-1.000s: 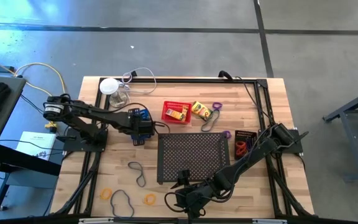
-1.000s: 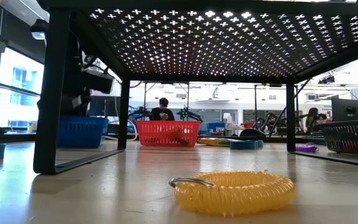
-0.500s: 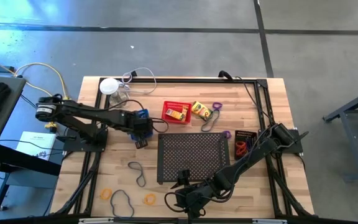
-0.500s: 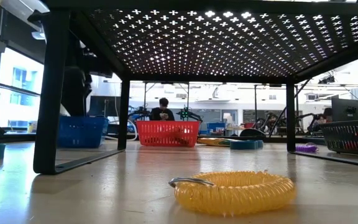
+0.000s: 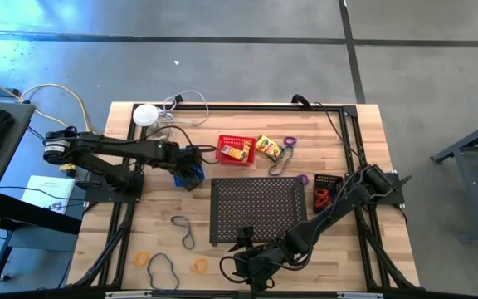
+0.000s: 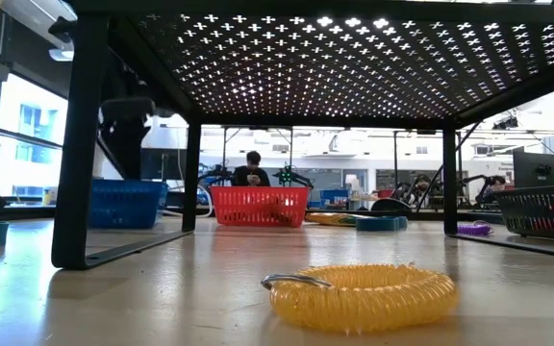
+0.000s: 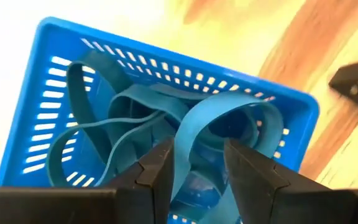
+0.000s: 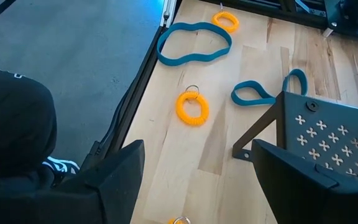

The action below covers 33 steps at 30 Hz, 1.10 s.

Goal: Pick & Place Office Desk Supplies
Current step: Put the blue rubber band into the blue bin

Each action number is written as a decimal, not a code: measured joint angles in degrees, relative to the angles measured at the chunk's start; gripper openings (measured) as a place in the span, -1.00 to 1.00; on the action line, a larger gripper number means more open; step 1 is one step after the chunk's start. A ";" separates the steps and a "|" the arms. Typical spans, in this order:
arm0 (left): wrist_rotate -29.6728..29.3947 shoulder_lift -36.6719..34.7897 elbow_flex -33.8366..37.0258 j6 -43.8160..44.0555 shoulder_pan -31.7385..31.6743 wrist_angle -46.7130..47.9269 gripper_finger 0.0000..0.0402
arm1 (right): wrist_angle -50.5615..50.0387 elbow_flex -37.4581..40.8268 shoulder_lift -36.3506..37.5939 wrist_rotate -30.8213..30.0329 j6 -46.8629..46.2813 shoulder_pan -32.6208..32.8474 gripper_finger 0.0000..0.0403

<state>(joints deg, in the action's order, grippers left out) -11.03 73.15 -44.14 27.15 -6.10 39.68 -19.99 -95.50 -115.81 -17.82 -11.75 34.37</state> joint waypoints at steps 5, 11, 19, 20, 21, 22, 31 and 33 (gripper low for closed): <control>3.82 -6.15 0.00 1.34 -0.50 0.39 -0.34 | 0.02 0.00 0.00 0.64 -0.02 0.03 0.41; 18.61 -15.62 -0.02 5.88 1.21 0.91 -0.34 | 0.25 0.00 0.00 1.92 -0.16 0.23 0.41; 17.84 -20.49 0.13 19.93 17.81 -1.39 -0.34 | 2.61 0.00 0.02 1.92 -0.68 2.55 0.41; 17.11 -20.13 0.13 20.31 20.64 -2.29 -0.34 | 2.85 0.00 0.02 1.89 -0.80 3.05 0.41; 16.20 -19.58 0.13 20.21 23.67 -3.63 -0.34 | 3.18 0.00 0.02 1.77 -1.12 3.61 0.41; 15.03 -18.86 0.13 19.86 26.86 -5.42 -0.34 | 3.28 0.00 0.02 1.38 -1.55 4.15 0.41; -3.23 -10.01 0.17 20.08 46.95 -19.64 -0.34 | 5.12 0.00 0.02 1.72 -8.91 8.09 0.41; -4.18 -7.81 0.17 20.33 48.72 -21.07 -0.34 | 5.33 0.00 0.04 2.12 -12.86 8.52 0.41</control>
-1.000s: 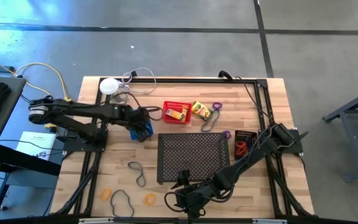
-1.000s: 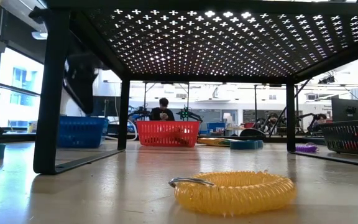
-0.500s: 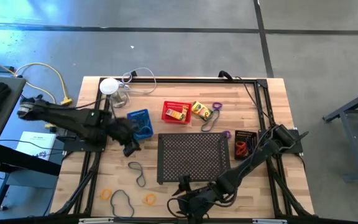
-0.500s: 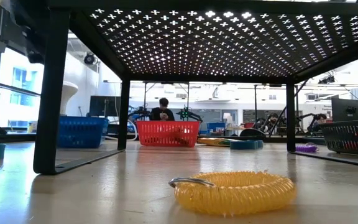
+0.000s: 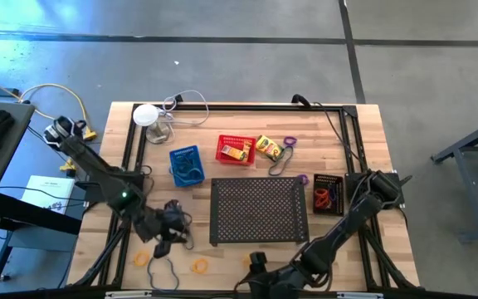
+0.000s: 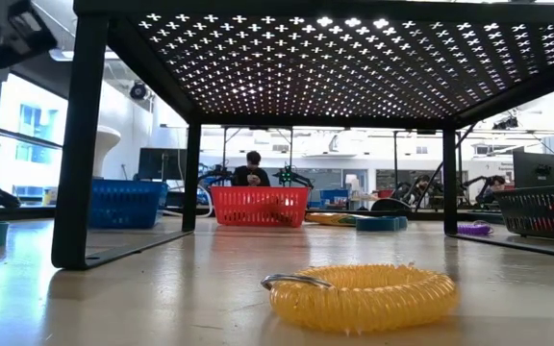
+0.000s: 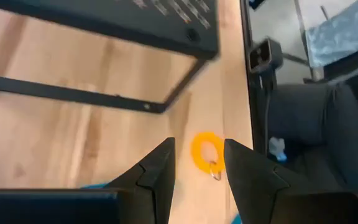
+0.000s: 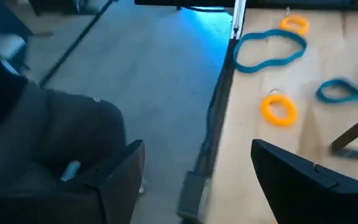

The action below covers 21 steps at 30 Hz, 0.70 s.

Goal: Pick & Place Office Desk Supplies
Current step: Put the blue rubber band into the blue bin

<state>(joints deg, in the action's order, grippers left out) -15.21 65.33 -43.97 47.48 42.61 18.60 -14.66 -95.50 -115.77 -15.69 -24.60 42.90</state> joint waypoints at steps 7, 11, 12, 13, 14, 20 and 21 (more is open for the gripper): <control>0.09 6.07 0.02 7.21 2.36 -6.06 -0.34 | -0.09 0.02 0.01 0.94 -10.68 2.45 0.41; 0.47 8.11 0.02 13.24 2.39 -8.81 -0.34 | 0.31 0.02 0.01 -1.00 -11.31 4.46 0.41; 0.54 8.60 0.02 14.06 2.55 -9.76 -0.34 | 0.37 0.02 0.01 -2.37 -11.16 5.01 0.41; 0.71 9.12 0.01 14.69 2.61 -10.77 -0.34 | 0.36 0.02 0.01 -4.04 -10.72 5.52 0.41; 0.72 9.55 0.00 15.30 2.77 -11.28 -0.34 | 0.37 0.02 0.01 -5.47 -9.92 6.04 0.41; 0.18 12.82 0.02 3.27 4.37 -10.68 -0.34 | 0.35 0.02 0.01 -10.09 -4.80 7.61 0.41; 0.18 13.47 0.02 -0.12 4.48 -10.73 -0.34 | 0.35 0.02 0.01 -10.31 -4.28 7.59 0.41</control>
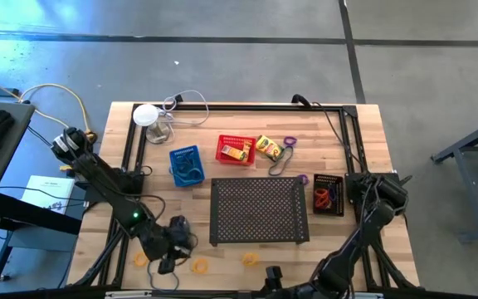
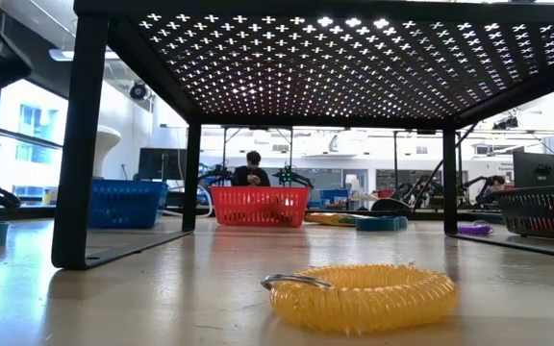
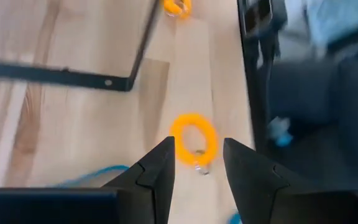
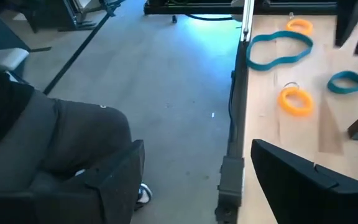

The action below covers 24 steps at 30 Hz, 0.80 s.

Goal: Pick & Place Office Desk Supplies
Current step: Put the blue rubber band into the blue bin

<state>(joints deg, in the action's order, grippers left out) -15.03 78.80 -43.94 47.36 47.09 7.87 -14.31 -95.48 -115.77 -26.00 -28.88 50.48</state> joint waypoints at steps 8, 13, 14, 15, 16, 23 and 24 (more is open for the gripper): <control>-0.11 1.59 -0.02 -17.24 -0.67 3.20 -0.34 | -0.03 0.00 0.00 0.50 0.66 -1.12 0.41; -0.08 1.49 -0.02 -30.54 -0.59 9.11 -0.35 | -0.07 0.00 0.00 0.59 0.60 -1.12 0.41; -0.12 1.49 0.00 -32.16 -0.30 10.20 -0.35 | -0.05 0.00 0.00 0.61 0.59 -1.12 0.41; -0.09 1.49 0.00 -33.30 -0.12 10.85 -0.35 | -0.04 0.00 0.00 0.61 0.57 -1.12 0.41; -0.16 1.49 0.00 -34.27 0.01 11.18 -0.35 | -0.04 0.00 0.00 0.61 0.49 -1.12 0.41; -1.73 1.51 0.00 -40.49 -0.85 12.72 -0.35 | -0.04 0.00 0.00 0.60 0.29 -1.14 0.41; -1.73 1.51 -0.01 -40.49 -1.12 13.57 -0.35 | -0.04 0.00 0.00 0.58 0.29 -1.14 0.41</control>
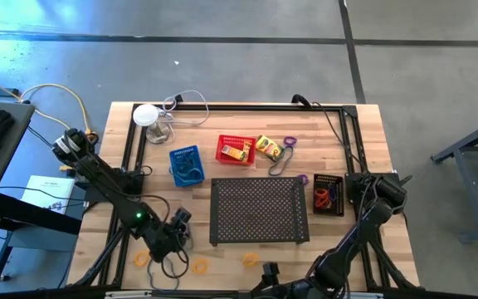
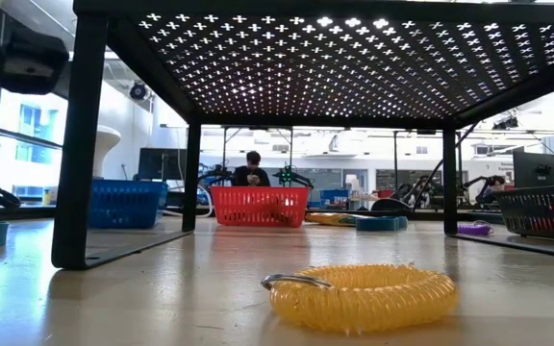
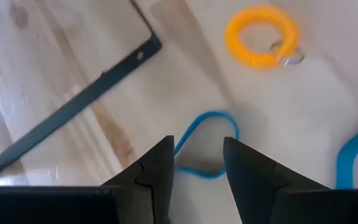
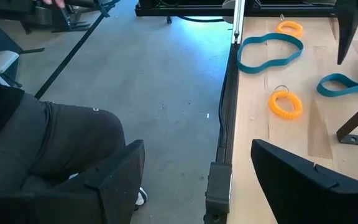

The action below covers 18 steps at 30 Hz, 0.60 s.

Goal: Pick & Place Office Desk Supplies
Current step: Put the blue rubber band into the blue bin

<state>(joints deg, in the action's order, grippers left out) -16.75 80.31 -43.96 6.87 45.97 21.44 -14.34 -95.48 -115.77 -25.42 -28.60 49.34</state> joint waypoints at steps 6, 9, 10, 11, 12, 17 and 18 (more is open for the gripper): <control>0.00 0.07 0.01 0.02 -2.89 5.73 -0.35 | 0.01 0.00 0.00 -0.14 0.19 0.00 0.41; 0.00 0.09 0.01 0.04 -4.69 6.03 -0.35 | 0.01 0.00 0.00 -0.14 0.29 0.00 0.41; 0.04 0.09 0.01 0.07 -5.30 5.96 -0.35 | -0.01 0.00 0.00 -0.14 0.31 0.00 0.41; 0.30 0.09 0.01 0.29 -5.85 6.01 -0.35 | 0.01 0.00 0.00 -0.16 0.33 0.00 0.41; 1.10 0.09 0.01 0.43 -6.35 6.05 -0.35 | 0.01 0.00 0.00 -0.14 0.33 0.00 0.41; 5.00 1.34 0.01 -1.59 -7.99 6.23 -0.35 | 0.00 0.00 0.00 -0.15 0.34 0.00 0.41; 5.70 1.94 -0.01 -2.37 -8.09 6.20 -0.35 | 0.01 0.00 0.00 -0.15 0.35 0.00 0.41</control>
<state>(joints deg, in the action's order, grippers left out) -11.05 82.25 -43.97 4.50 37.88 27.65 -14.33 -95.48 -115.77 -25.57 -28.25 49.34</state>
